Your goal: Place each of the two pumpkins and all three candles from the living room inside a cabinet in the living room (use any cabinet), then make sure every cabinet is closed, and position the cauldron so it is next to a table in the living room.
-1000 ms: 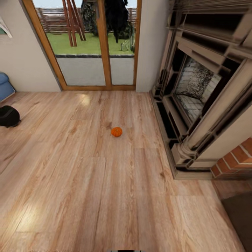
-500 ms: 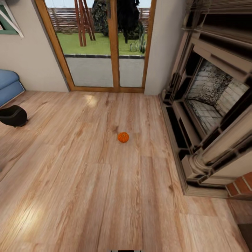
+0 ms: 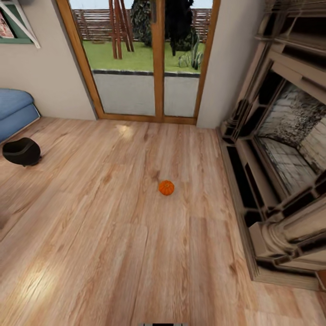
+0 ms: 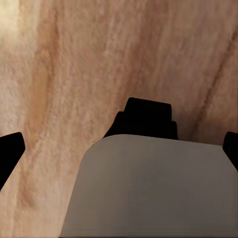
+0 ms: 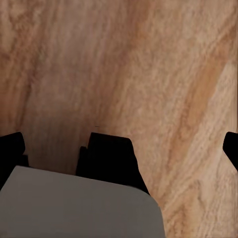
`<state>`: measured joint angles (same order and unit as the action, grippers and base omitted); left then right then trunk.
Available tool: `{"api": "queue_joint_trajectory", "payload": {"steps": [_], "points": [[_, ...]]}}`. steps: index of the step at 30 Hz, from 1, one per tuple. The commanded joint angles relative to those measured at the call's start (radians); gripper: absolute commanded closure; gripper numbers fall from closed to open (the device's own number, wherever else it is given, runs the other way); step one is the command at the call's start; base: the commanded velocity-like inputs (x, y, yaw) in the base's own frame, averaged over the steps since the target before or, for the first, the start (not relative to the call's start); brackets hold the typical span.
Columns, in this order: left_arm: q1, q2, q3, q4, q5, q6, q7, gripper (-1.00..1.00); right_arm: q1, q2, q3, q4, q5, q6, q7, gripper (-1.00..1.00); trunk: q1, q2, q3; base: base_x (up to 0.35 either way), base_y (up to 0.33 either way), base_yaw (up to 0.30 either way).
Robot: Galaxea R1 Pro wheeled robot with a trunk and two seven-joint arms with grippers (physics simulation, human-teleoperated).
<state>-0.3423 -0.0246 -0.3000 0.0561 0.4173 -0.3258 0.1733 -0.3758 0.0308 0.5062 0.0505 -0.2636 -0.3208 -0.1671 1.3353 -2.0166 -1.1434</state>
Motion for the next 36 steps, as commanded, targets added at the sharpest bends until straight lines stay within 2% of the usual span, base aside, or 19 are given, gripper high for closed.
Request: {"api": "queue_joint_trajectory", "payload": {"steps": [1,36], "points": [[0.0,0.0,0.0,0.0,0.0,0.0,0.0,-1.0,0.0,0.0,0.0,0.0,0.0,0.0,0.001,-1.0,0.0,0.0,-0.001,0.338,0.0,0.269],[0.0,0.0,0.0,0.0,0.0,0.0,0.0,-1.0,0.007,0.0,0.0,-0.001,0.001,-0.001,0.001,-1.0,0.0,0.0,-0.016,0.338,0.0,0.277]]}}
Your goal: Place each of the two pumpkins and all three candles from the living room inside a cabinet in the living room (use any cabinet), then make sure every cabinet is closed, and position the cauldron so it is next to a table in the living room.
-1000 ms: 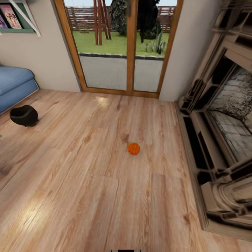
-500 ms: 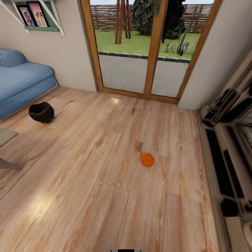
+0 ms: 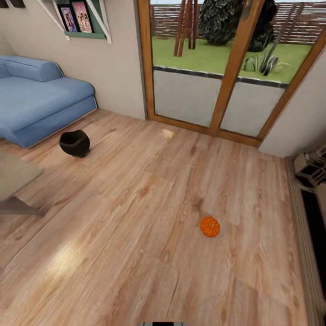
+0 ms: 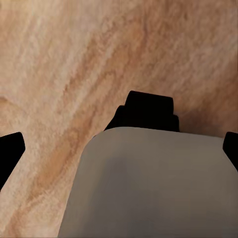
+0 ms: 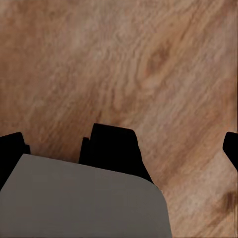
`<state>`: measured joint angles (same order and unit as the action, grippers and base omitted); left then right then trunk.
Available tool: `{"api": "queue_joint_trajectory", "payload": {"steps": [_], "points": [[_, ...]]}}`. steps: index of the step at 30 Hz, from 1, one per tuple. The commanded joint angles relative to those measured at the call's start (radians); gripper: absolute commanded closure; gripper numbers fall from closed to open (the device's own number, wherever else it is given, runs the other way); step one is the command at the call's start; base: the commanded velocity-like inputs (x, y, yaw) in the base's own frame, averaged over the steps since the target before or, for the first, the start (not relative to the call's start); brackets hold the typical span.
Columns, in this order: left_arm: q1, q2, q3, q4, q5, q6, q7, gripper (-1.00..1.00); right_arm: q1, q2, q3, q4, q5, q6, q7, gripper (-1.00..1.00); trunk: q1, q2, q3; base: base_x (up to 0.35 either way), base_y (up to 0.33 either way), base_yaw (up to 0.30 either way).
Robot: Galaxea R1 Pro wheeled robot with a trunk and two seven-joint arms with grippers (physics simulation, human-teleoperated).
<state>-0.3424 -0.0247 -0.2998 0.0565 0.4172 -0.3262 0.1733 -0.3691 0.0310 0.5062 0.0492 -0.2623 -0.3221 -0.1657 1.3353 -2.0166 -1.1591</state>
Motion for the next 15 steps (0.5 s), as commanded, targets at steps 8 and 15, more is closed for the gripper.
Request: {"api": "queue_joint_trajectory", "payload": {"steps": [8,15], "points": [[0.0,0.0,0.0,0.0,0.0,0.0,0.0,-1.0,0.0,0.0,0.0,0.0,0.0,0.0,0.0,-1.0,0.0,0.0,-0.003,0.338,0.0,0.277],[0.0,0.0,0.0,0.0,0.0,0.0,0.0,-1.0,0.0,0.0,0.0,0.0,0.0,0.0,0.0,-1.0,0.0,0.0,-0.006,0.338,0.0,0.277]]}}
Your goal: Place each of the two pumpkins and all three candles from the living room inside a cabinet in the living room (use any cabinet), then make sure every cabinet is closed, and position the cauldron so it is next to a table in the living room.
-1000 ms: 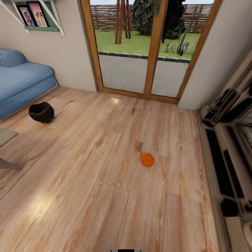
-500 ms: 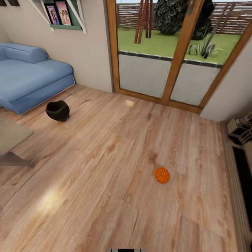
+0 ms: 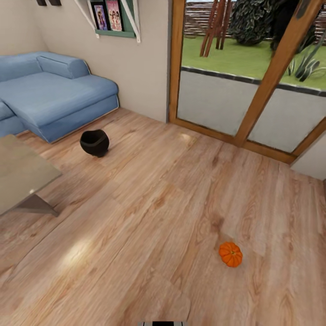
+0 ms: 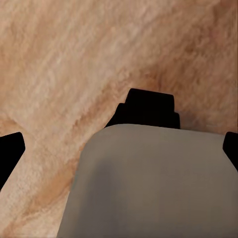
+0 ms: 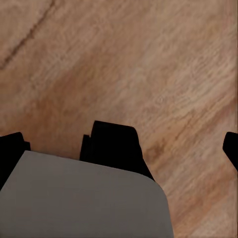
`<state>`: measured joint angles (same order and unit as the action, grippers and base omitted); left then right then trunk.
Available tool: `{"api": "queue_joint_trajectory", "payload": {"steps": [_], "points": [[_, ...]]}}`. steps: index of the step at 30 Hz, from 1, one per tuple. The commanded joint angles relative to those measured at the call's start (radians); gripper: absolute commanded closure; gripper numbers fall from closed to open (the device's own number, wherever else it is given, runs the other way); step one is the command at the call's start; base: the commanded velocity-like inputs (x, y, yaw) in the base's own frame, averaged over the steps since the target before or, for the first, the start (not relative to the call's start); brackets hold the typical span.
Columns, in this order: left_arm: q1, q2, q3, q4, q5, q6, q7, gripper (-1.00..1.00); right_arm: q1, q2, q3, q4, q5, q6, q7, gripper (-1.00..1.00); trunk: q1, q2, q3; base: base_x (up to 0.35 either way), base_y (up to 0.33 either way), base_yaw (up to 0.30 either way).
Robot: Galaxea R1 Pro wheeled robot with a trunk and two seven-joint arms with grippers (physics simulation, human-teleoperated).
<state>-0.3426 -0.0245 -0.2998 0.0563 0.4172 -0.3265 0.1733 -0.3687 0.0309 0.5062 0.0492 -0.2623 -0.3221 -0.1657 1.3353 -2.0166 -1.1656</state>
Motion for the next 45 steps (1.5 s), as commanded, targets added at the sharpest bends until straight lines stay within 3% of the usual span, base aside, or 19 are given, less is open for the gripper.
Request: {"api": "queue_joint_trajectory", "payload": {"steps": [1,19,45], "points": [[0.0,0.0,0.0,0.0,0.0,0.0,0.0,-1.0,0.0,0.0,0.0,0.0,0.0,0.0,0.0,-1.0,0.0,0.0,0.0,0.338,0.0,0.278],[0.0,0.0,0.0,0.0,0.0,0.001,0.0,-1.0,-0.001,0.0,0.0,0.0,0.0,0.0,0.0,-1.0,0.0,0.0,-0.004,0.338,0.0,0.263],[0.0,-0.001,-0.001,0.0,0.0,0.001,0.0,-1.0,0.0,-0.002,0.0,-0.003,0.0,0.006,0.005,-1.0,0.0,0.0,-0.004,0.338,0.0,0.009]]}}
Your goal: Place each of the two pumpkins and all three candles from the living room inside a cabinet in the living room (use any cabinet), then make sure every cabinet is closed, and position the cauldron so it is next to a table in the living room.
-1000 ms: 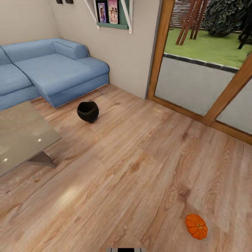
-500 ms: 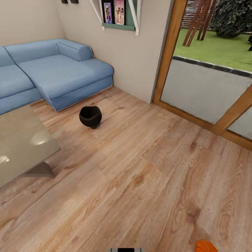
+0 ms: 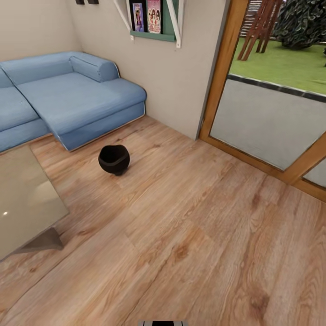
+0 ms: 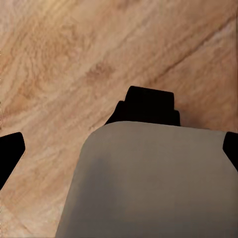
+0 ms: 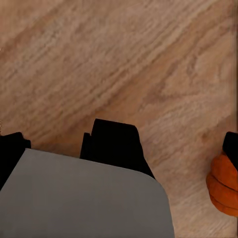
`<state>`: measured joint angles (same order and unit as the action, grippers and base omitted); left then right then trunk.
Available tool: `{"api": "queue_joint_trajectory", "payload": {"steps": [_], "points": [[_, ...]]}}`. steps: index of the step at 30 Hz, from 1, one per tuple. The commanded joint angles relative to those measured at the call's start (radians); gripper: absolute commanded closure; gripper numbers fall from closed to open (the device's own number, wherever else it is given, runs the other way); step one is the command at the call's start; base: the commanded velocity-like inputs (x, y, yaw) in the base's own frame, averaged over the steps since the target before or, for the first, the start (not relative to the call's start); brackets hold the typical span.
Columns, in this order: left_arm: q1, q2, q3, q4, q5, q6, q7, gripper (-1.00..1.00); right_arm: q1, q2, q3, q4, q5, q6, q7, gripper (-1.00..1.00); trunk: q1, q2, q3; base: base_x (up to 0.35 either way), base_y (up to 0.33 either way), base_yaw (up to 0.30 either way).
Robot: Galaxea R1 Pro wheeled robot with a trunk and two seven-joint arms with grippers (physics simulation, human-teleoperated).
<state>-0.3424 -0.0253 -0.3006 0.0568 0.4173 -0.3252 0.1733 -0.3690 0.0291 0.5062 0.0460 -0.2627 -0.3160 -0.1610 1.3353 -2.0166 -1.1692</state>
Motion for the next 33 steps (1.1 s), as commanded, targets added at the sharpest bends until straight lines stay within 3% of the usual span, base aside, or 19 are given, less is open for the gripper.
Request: {"api": "queue_joint_trajectory", "payload": {"steps": [1,22,33], "points": [[0.0,0.0,0.0,0.0,0.0,0.0,0.0,-1.0,0.0,0.0,0.0,0.0,0.0,0.0,0.0,-1.0,0.0,0.0,0.0,0.338,0.0,0.0],[0.0,0.0,0.0,0.0,0.0,0.0,0.0,-1.0,0.0,-0.002,0.0,0.0,0.0,0.0,0.0,-1.0,0.0,0.0,0.01,0.338,0.0,-0.238],[0.0,0.0,0.0,0.0,0.0,0.0,0.0,-1.0,0.0,-0.002,0.0,0.0,0.0,0.0,0.0,-1.0,0.0,0.0,0.012,0.338,0.0,-0.041]]}}
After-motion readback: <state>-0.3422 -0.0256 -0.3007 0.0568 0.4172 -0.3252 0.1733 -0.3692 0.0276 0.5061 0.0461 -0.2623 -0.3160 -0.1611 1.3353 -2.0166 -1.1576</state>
